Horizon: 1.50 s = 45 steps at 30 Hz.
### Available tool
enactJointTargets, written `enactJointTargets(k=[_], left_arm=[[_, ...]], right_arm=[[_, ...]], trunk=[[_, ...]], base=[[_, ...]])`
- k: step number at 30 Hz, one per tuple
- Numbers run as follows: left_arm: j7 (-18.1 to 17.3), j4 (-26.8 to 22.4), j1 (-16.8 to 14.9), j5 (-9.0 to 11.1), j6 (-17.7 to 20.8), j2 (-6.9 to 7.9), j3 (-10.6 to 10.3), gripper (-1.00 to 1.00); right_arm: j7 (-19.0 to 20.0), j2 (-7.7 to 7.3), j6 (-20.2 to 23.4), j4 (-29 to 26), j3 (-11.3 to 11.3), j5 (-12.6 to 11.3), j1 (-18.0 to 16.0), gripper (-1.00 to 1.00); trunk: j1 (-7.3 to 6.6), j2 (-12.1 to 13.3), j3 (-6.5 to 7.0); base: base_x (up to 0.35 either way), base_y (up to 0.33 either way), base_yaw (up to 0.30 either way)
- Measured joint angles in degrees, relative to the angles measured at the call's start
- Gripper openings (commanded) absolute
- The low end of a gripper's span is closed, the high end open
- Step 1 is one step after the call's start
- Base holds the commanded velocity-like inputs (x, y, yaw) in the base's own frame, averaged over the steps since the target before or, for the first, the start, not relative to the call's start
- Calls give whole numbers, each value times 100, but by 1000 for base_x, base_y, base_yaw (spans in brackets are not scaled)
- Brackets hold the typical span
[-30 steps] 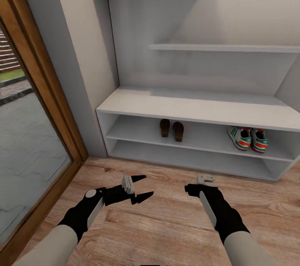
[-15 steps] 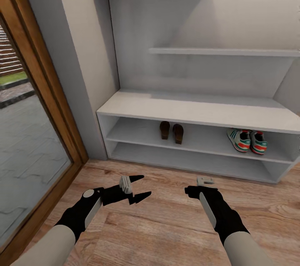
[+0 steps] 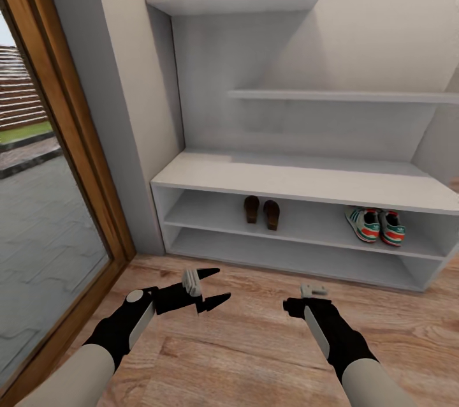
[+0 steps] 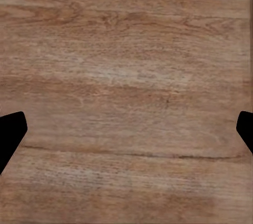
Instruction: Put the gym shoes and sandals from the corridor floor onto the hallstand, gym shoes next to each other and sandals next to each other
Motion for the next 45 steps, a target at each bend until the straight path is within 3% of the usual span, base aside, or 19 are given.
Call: enactJointTargets(k=[5, 13, 45], left_arm=[[0, 0, 0, 16, 0, 21, 0, 100], [3, 0, 0, 257, 0, 52, 0, 100], [0, 0, 0, 332, 9, 133, 1, 100]], right_arm=[[4, 0, -41, 13, 0, -1, 0, 100], [-1, 0, -46, 1, 0, -1, 0, 100], [3, -1, -46, 4, -22, -5, 0, 100]], trunk=[[-13, 7, 111], [-36, 23, 288], [-738, 1306, 692]], base=[[0, 0, 0], [0, 0, 0], [0, 0, 54]])
